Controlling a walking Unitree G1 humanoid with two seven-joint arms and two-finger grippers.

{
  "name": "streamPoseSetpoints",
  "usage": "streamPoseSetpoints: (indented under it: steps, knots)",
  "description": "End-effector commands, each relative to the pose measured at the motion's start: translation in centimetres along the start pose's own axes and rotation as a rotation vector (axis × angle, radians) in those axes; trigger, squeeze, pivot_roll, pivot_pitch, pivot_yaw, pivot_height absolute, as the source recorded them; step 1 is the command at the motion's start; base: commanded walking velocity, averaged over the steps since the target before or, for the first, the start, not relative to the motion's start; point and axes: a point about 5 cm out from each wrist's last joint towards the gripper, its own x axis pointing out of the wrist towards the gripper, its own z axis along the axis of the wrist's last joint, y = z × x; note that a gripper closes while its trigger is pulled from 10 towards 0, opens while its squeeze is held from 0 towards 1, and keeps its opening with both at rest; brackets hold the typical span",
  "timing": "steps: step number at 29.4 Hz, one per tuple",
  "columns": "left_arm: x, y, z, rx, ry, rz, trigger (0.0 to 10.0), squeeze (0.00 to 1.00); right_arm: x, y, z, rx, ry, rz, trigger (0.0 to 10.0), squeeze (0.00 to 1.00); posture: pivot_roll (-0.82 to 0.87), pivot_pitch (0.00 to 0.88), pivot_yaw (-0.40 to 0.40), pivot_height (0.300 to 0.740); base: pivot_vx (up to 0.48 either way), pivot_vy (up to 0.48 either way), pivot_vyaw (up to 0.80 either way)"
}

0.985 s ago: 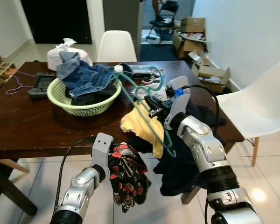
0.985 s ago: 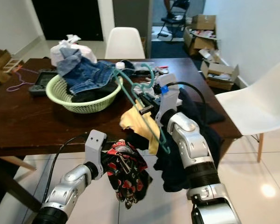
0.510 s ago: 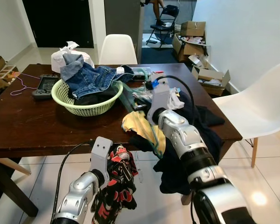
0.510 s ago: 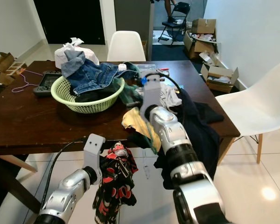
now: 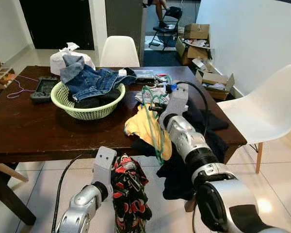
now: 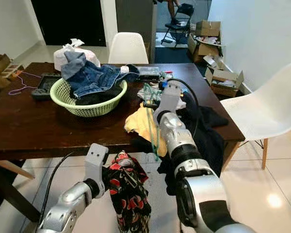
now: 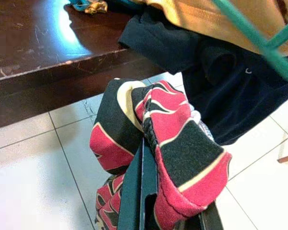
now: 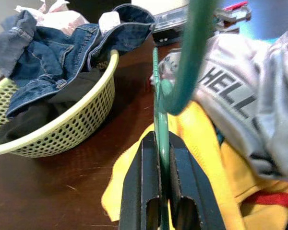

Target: Hang hanger

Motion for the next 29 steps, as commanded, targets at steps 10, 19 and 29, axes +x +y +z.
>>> streamPoseSetpoints:
  steps: [10,19,29]
  knots:
    - [-0.3,-0.5,0.5,-0.009,-0.024,-0.009,10.0,0.0,0.2,1.4,-0.4,-0.001,0.003,0.05,10.0,1.0,0.16,0.071,-0.082,0.74,0.0,0.0,0.0]
    - [0.1,-0.6,0.8,-0.013,-0.024,-0.009,10.0,0.0,0.3,-0.1,0.9,-0.064,-0.04,0.009,10.0,0.47,0.13,0.051,-0.089,0.74,0.0,0.0,0.0]
    - [0.4,-0.8,0.9,-0.018,-0.029,-0.007,10.0,0.0,0.4,0.1,1.5,-0.185,-0.049,0.045,0.0,0.35,0.12,0.043,-0.106,0.74,0.0,0.0,0.0]
